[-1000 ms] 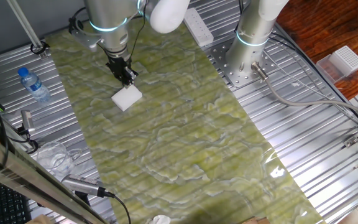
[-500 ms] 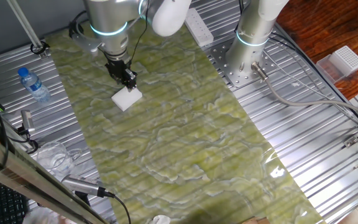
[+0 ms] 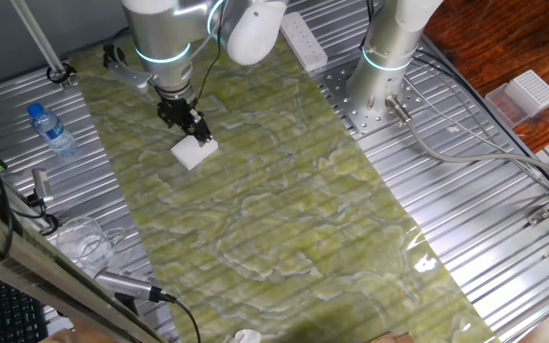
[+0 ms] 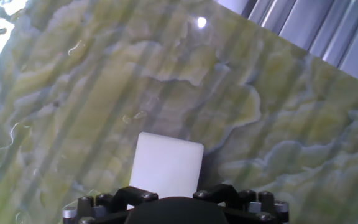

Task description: Clean the tabletop with a sponge

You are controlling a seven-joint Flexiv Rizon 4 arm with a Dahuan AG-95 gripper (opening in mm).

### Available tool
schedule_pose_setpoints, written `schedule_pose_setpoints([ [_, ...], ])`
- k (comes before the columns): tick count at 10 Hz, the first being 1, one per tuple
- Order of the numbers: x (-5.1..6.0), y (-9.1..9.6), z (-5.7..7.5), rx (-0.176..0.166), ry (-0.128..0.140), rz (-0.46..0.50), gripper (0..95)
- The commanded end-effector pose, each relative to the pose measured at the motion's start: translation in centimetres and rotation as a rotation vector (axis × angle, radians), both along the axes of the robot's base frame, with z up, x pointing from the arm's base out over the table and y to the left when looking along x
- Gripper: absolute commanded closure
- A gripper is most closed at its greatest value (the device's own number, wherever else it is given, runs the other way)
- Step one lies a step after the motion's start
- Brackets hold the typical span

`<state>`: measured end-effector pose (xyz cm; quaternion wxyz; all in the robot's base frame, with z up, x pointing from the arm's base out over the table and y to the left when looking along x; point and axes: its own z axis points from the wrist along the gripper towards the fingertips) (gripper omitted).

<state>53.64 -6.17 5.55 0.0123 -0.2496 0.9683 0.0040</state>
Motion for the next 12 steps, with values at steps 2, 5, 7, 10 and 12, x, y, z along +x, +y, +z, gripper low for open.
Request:
schedule_pose_setpoints([
  [2, 0.1, -0.1, -0.7, -0.001, 0.001, -0.005, 19.0],
  [5, 0.0, -0.1, -1.4, 0.004, -0.001, -0.007, 38.0],
  [7, -0.3, 0.2, -2.1, 0.012, -0.004, -0.022, 38.0],
  [10, -0.6, 0.2, -2.4, 0.04, -0.007, -0.027, 19.0],
  [12, -0.6, 0.3, -2.3, 0.053, -0.007, -0.028, 19.0],
])
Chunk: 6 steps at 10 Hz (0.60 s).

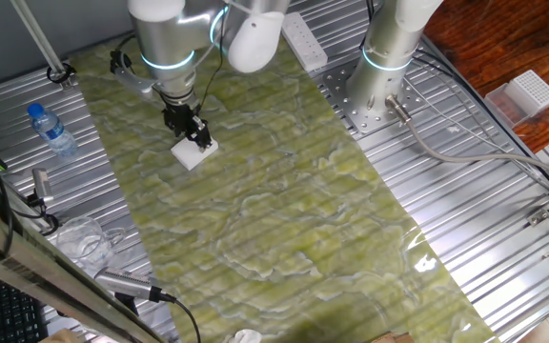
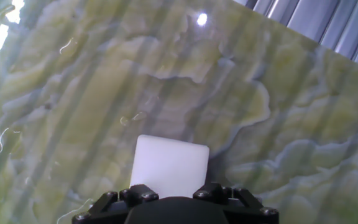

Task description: Clean the tabletop with a sponge

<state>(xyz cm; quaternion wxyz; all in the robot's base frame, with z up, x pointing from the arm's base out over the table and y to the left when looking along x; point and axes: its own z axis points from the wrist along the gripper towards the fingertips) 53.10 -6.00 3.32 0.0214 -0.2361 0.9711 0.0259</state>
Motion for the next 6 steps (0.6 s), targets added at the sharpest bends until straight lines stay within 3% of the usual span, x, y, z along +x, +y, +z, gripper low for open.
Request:
schedule_pose_setpoints([
  [1, -0.12, 0.11, -0.11, 0.006, -0.001, 0.0, 19.0],
  [6, -0.17, 0.32, -0.42, 0.001, 0.0, 0.004, 19.0],
])
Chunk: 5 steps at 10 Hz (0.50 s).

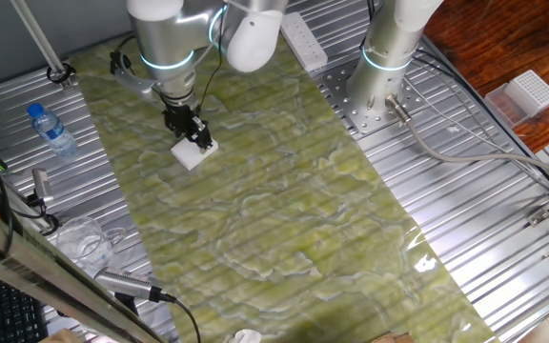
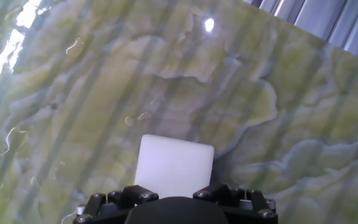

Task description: Clean the tabletop with a sponge

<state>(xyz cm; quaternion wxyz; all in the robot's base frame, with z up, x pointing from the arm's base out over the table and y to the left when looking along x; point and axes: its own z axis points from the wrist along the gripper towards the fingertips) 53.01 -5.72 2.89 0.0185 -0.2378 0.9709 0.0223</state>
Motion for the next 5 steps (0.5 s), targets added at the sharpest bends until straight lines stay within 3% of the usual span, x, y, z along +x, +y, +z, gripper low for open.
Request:
schedule_pose_setpoints([
  [1, -0.1, 0.1, -0.1, 0.008, -0.004, 0.001, 19.0],
  [4, -0.5, 0.6, -1.0, 0.009, -0.007, -0.009, 19.0],
  [5, -0.6, 0.8, -1.2, 0.008, -0.008, -0.011, 38.0],
])
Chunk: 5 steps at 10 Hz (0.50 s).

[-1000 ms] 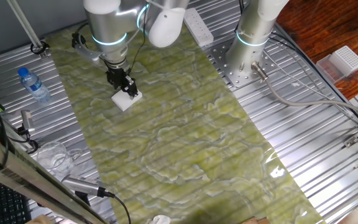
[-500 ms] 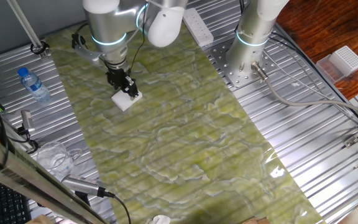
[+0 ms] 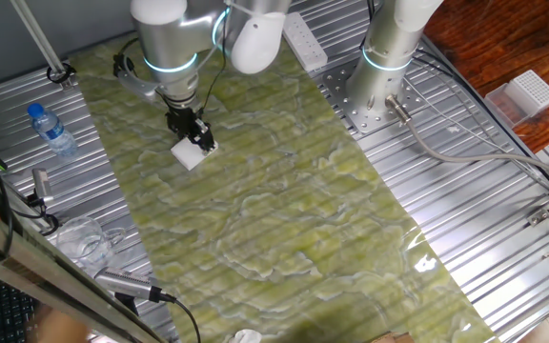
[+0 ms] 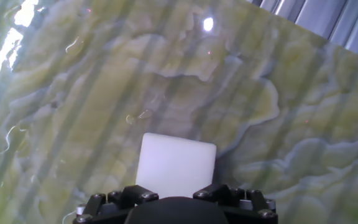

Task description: Clean the tabletop with a sponge

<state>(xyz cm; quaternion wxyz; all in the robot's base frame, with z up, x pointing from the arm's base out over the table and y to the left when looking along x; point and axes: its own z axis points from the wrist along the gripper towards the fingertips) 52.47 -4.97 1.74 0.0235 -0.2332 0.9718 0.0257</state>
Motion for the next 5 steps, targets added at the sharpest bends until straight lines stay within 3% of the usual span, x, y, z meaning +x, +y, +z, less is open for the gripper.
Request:
schedule_pose_setpoints([
  [1, -0.14, 0.12, -0.16, -0.004, 0.001, -0.002, 38.0],
  [4, -0.2, 0.14, -0.04, -0.008, 0.002, -0.006, 38.0],
  [5, -0.21, 0.14, -0.05, -0.009, 0.003, -0.009, 57.0],
])
